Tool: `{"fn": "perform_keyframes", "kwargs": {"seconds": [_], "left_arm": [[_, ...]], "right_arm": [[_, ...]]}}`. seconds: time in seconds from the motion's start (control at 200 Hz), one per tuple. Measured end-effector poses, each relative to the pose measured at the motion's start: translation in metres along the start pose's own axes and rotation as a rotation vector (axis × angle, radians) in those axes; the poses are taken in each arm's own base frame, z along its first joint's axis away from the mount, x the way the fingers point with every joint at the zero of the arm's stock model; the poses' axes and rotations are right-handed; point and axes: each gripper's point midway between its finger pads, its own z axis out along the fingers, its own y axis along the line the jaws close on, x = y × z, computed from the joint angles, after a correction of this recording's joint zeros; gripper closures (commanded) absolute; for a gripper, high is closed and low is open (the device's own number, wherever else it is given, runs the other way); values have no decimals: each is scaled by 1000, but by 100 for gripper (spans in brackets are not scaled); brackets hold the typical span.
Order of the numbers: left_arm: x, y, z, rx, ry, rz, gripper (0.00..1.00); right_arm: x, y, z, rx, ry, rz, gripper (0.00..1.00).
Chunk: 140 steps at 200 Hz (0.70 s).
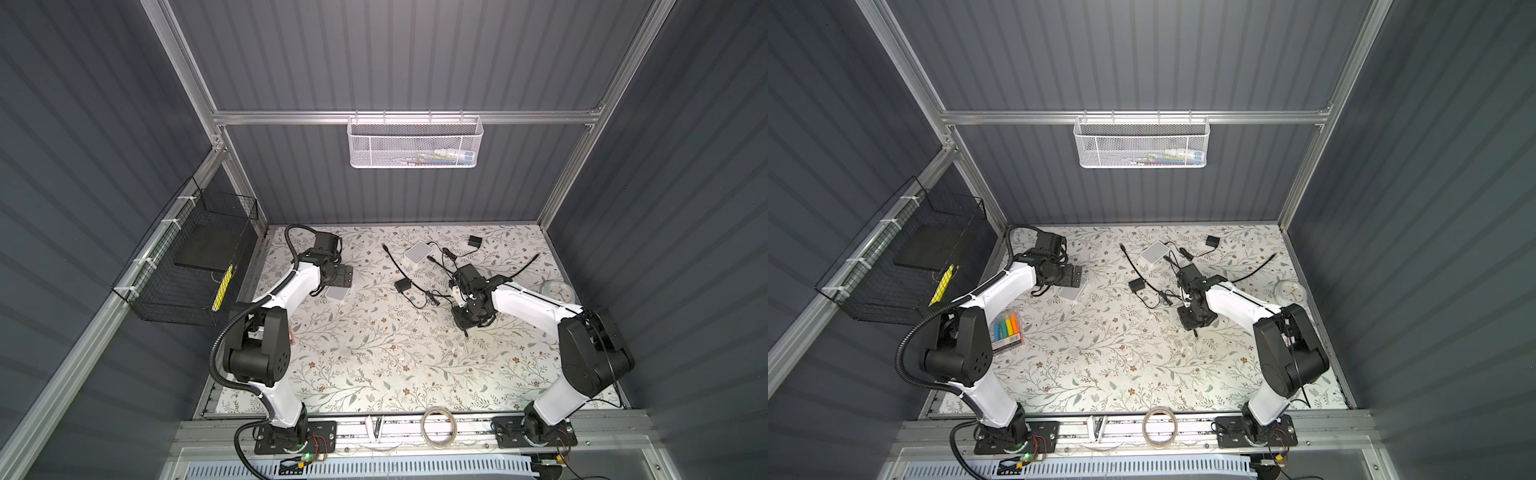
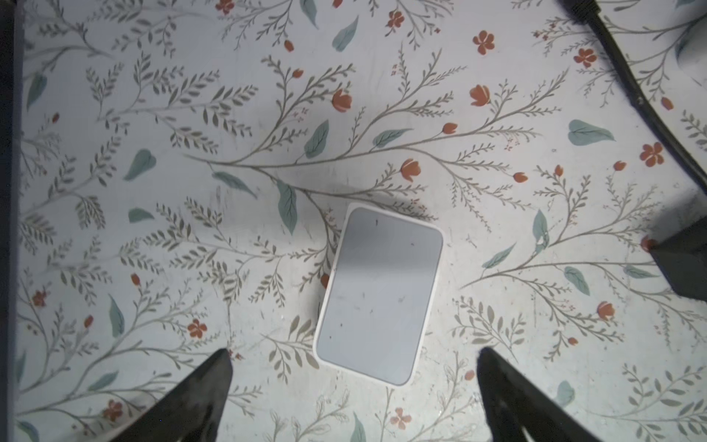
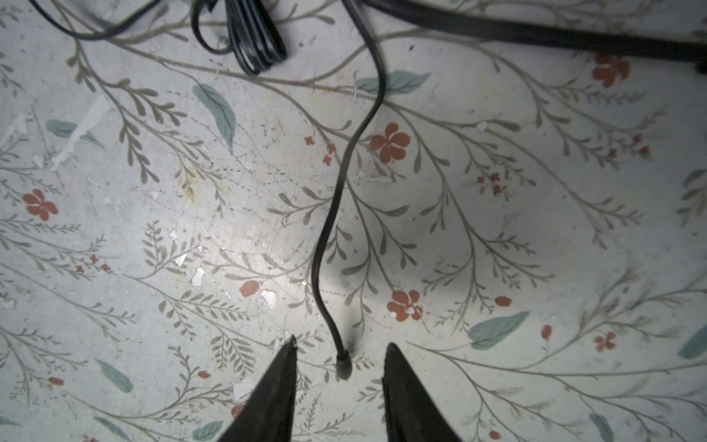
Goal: Insert the plug into the switch port
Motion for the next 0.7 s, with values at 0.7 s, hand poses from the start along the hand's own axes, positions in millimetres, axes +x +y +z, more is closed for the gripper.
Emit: {"fn": "perform_keyframes", "kwargs": {"seconds": [0.7], "left_arm": [[35,-18,60,101,271,293,34]], "right_arm": [[3,5,6,-45,-1,-4,62]]}}
